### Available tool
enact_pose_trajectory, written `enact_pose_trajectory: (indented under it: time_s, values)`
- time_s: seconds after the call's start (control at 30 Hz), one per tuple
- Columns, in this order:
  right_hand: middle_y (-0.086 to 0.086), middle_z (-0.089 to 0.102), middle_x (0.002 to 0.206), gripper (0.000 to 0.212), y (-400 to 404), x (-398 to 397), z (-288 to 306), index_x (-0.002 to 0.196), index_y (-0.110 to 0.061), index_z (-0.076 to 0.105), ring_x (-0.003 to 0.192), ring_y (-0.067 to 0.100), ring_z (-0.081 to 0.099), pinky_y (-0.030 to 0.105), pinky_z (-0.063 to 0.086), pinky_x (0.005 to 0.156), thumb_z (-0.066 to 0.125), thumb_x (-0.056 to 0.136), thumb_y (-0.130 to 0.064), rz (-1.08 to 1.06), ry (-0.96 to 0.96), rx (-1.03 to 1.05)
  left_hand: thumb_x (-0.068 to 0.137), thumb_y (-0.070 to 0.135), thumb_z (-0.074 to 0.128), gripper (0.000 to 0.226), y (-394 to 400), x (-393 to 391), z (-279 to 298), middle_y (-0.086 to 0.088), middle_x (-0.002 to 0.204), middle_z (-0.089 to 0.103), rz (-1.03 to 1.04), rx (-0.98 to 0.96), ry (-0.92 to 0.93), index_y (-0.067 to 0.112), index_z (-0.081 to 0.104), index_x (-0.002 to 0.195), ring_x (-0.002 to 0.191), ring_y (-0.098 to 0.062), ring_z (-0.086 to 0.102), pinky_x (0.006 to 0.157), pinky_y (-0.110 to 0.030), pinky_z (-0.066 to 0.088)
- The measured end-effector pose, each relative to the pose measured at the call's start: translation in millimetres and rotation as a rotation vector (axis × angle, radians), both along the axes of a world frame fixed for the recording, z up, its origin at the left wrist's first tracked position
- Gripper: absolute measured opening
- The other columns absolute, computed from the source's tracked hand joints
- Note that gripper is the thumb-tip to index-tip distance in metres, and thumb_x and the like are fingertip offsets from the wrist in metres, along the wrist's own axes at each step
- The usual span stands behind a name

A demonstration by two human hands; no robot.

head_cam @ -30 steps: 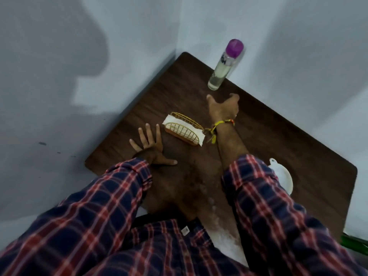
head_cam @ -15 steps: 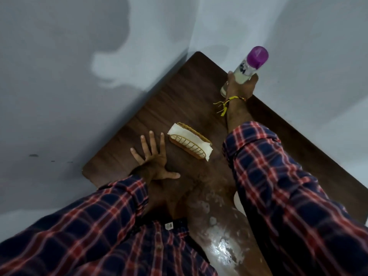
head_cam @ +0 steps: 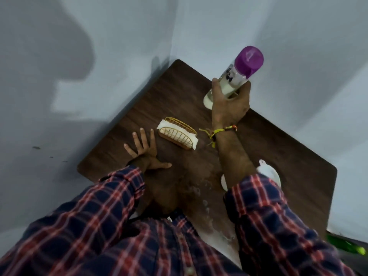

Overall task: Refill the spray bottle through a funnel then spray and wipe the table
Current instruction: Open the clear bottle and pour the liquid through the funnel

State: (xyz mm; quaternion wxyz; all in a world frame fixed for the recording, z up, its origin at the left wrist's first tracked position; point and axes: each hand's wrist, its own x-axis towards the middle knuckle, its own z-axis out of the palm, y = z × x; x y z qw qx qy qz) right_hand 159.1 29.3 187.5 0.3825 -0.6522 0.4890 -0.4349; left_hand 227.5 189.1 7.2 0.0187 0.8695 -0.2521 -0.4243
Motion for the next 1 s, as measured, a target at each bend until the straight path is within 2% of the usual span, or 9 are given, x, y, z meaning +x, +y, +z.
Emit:
enact_pose_trajectory:
  time_s: [0.07, 0.17, 0.27, 0.33, 0.43, 0.57, 0.7, 0.87, 1.0]
  values:
    - [-0.004, 0.071, 0.089, 0.045, 7, -23, -6, 0.102, -0.009, 0.065, 0.077, 0.007, 0.067, 0.032, 0.058, 0.075, 0.085, 0.069, -0.032, -0.042, -0.048, -0.076, 0.063, 0.068, 0.078, 0.146, 1, -10, 8, -0.014, 0.157, -0.034, 0.035, -0.036, -0.052, 0.021, -0.03, 0.149, 0.145, -0.039, -0.028, 0.111, -0.069, -0.007]
    - [-0.005, 0.072, 0.097, 0.047, 39, -67, -2, 0.11, -0.015, 0.065, 0.086, 0.005, 0.069, 0.021, 0.057, 0.076, 0.086, 0.071, -0.031, 0.029, -0.067, -0.07, 0.084, 0.025, 0.074, 0.11, 3, -32, 31, -0.015, 0.164, -0.013, 0.234, -0.197, -0.111, 0.013, -0.008, 0.156, 0.15, -0.034, -0.013, 0.12, -0.059, 0.004]
    - [-0.005, 0.072, 0.099, 0.047, 65, -111, 3, 0.112, -0.02, 0.063, 0.091, 0.01, 0.07, 0.03, 0.059, 0.08, 0.085, 0.072, -0.03, 0.12, -0.094, -0.061, 0.094, 0.015, 0.06, 0.07, 5, -64, 67, -0.008, 0.164, 0.014, 0.384, -0.691, -0.191, 0.016, 0.025, 0.155, 0.152, -0.025, 0.007, 0.122, -0.046, 0.015]
    - [-0.003, 0.072, 0.099, 0.044, 78, -140, 8, 0.11, -0.021, 0.062, 0.092, 0.014, 0.07, 0.038, 0.059, 0.08, 0.085, 0.073, -0.027, 0.196, -0.1, -0.049, 0.098, 0.029, 0.054, 0.049, 5, -85, 105, -0.004, 0.155, 0.04, 0.422, -1.116, 0.011, 0.018, 0.046, 0.145, 0.145, -0.017, 0.033, 0.118, -0.04, 0.032]
    - [0.0, 0.07, 0.098, 0.043, 88, -184, 13, 0.11, -0.015, 0.062, 0.091, 0.018, 0.069, 0.039, 0.058, 0.08, 0.085, 0.074, -0.018, 0.314, -0.09, -0.014, 0.099, 0.033, 0.055, 0.05, -2, -115, 174, -0.005, 0.147, 0.05, 0.227, -1.422, 0.357, 0.011, 0.047, 0.143, 0.138, -0.019, 0.046, 0.113, -0.047, 0.039]
    - [0.006, 0.071, 0.1, 0.045, 90, -240, 8, 0.113, -0.015, 0.06, 0.092, 0.025, 0.068, 0.045, 0.056, 0.082, 0.081, 0.074, -0.009, 0.496, -0.144, 0.103, 0.086, 0.034, 0.07, 0.073, -19, -153, 231, -0.017, 0.139, 0.056, -0.08, -1.396, 0.71, 0.002, 0.039, 0.144, 0.129, -0.034, 0.054, 0.106, -0.046, 0.045]
    - [0.001, 0.071, 0.105, 0.049, 87, -278, 1, 0.118, -0.012, 0.059, 0.099, 0.016, 0.068, 0.034, 0.055, 0.087, 0.079, 0.074, -0.006, 0.541, -0.134, 0.196, 0.081, 0.018, 0.077, 0.059, -38, -187, 248, -0.024, 0.115, 0.065, -0.278, -1.236, 0.871, -0.006, 0.051, 0.129, 0.105, -0.042, 0.065, 0.09, -0.052, 0.053]
    - [0.003, 0.071, 0.108, 0.055, 88, -298, -2, 0.126, -0.009, 0.055, 0.102, 0.021, 0.07, 0.048, 0.055, 0.089, 0.077, 0.075, -0.013, 0.403, -0.18, 0.147, 0.079, 0.007, 0.078, 0.022, -56, -241, 254, -0.013, 0.082, 0.067, -0.177, -1.322, 0.681, -0.002, 0.062, 0.091, 0.074, -0.029, 0.069, 0.068, -0.038, 0.057]
    - [0.0, 0.07, 0.116, 0.068, 81, -315, 1, 0.135, -0.007, 0.05, 0.11, 0.014, 0.067, 0.037, 0.054, 0.094, 0.076, 0.073, -0.006, 0.288, -0.194, 0.023, 0.079, 0.015, 0.081, 0.022, -64, -277, 252, -0.007, 0.083, 0.067, -0.104, -1.386, 0.461, 0.005, 0.064, 0.089, 0.077, -0.02, 0.067, 0.069, -0.033, 0.056]
